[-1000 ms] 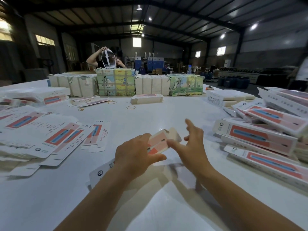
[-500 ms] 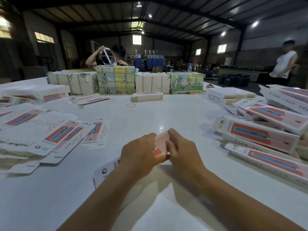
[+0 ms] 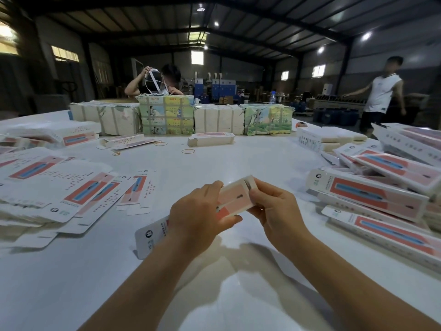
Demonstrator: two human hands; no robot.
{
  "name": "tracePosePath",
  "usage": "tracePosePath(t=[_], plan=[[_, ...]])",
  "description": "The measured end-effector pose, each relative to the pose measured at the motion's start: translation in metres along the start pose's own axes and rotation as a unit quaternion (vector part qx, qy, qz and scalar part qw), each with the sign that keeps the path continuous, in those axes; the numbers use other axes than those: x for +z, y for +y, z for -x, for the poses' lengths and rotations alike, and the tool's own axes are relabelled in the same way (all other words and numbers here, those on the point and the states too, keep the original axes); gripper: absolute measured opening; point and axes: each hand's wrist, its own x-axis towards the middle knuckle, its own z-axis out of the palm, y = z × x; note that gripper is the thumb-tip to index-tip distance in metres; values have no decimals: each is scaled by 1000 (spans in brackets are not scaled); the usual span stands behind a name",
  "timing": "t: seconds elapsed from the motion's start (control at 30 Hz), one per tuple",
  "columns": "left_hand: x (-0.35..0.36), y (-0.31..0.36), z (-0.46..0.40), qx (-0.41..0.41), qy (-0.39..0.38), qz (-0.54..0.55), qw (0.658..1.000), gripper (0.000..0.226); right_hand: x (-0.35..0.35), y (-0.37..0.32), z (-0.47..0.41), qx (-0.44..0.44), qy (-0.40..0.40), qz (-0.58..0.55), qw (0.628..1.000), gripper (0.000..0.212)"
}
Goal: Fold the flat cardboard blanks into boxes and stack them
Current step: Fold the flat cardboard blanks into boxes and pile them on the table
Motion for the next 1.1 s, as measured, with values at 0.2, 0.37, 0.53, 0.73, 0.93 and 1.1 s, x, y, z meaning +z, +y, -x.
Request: tracePosePath(t=[0.2,0.37,0.53,0.73,0.93,1.1], plan=[[-4,4,0,31,22,-28,999,72,0,-1,0,-10,1,17,1000,47],[-3,9,-1,54,23,-70,996,75,2,3,6,-76,21,136,988,55],[-3,16,-2,51,26,-101,993,75,6,10,11,-152,81,256,951,43],[-7,19,-1,40,40,-95,994,68,7,12,15,-230,47,373,898,21],[-8,18,-1,46,50,-98,993,65,4,11,15,-265,33,419,868,17],[-8,16,-3,71,42,-109,991,61,2,11,13,-254,7,459,851,15]])
